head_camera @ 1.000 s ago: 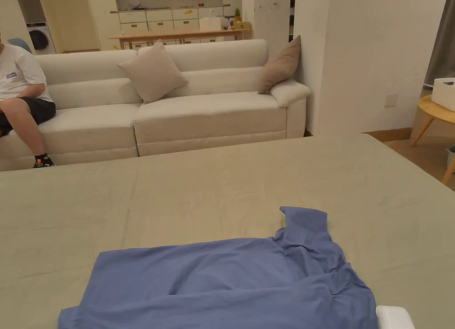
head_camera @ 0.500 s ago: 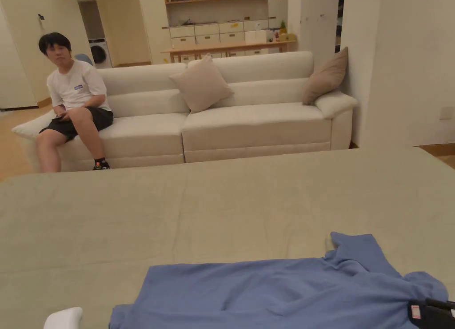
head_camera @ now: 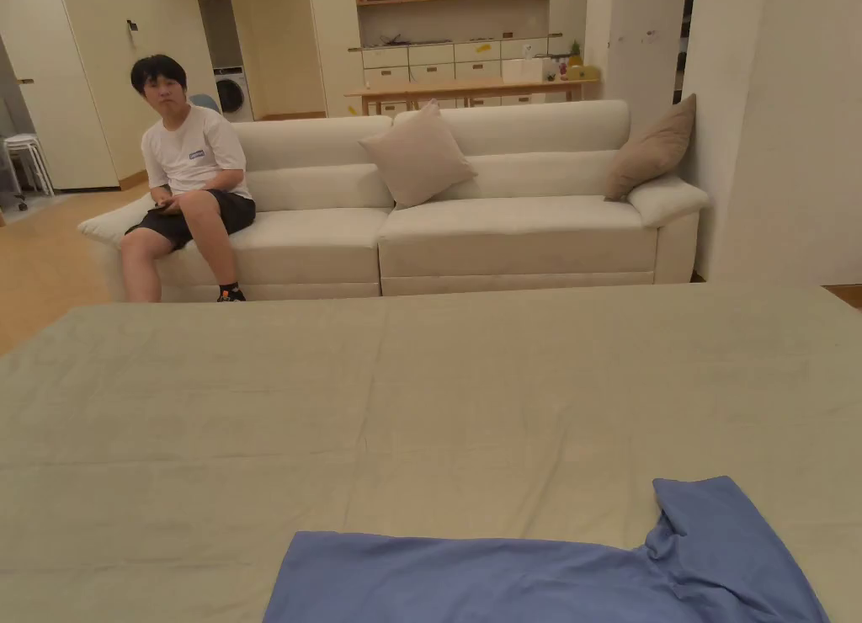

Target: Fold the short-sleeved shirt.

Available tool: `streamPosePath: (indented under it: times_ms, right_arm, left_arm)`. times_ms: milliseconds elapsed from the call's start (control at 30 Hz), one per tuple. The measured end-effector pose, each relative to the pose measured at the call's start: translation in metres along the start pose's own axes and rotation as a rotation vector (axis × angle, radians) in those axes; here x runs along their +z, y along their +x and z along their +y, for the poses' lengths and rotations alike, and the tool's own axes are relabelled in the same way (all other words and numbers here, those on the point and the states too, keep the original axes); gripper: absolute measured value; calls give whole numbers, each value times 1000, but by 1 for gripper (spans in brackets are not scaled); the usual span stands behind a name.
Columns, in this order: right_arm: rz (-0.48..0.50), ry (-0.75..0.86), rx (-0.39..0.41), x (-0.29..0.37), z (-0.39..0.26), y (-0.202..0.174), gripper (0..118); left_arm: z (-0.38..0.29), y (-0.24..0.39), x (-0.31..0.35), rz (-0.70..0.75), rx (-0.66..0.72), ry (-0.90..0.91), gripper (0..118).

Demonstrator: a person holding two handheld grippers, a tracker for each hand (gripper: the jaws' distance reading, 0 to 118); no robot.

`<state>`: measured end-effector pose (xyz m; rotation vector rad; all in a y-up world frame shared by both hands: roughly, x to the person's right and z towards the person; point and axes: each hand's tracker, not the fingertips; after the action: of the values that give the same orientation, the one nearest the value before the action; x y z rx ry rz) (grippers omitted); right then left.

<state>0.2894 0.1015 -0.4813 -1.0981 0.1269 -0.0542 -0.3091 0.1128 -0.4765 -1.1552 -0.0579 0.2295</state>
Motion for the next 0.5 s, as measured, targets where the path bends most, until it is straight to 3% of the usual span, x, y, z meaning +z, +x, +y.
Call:
streamPosePath:
  times_ms: [67,100,133,233,300,367,400,433,467,500]
  right_arm:
    - [-15,-3,15,5,1,4,103]
    - [-38,-10,44,14,3,5,116]
    - [-59,21,69,28,6,5,116]
    - [-110,251,86,88,28,7,115]
    - [-77,453,59,130,48,6,116]
    - [-12,634,-7,161,66,-2,113]
    - [20,658,-54,170,78,-3,106]
    - [46,681,-83,175,87,-5,79]
    - [64,722,-93,186,97,-18,52]
    - [36,774,-99,188,102,-24,37]
  left_arm:
    - [-3,0,-2,63,-22,-22,69]
    - [-6,-2,4,63,-16,11,96]
    - [-5,-8,10,53,-5,41,107]
    - [13,-14,57,-26,95,184,107]
    - [35,-5,102,-74,96,306,106]
    - [60,4,121,-56,86,408,103]
    - [75,5,122,-68,86,407,90]
    - [87,9,124,-87,68,447,40]
    - [99,15,126,-110,54,532,6]
    - [116,22,122,-103,25,567,0]
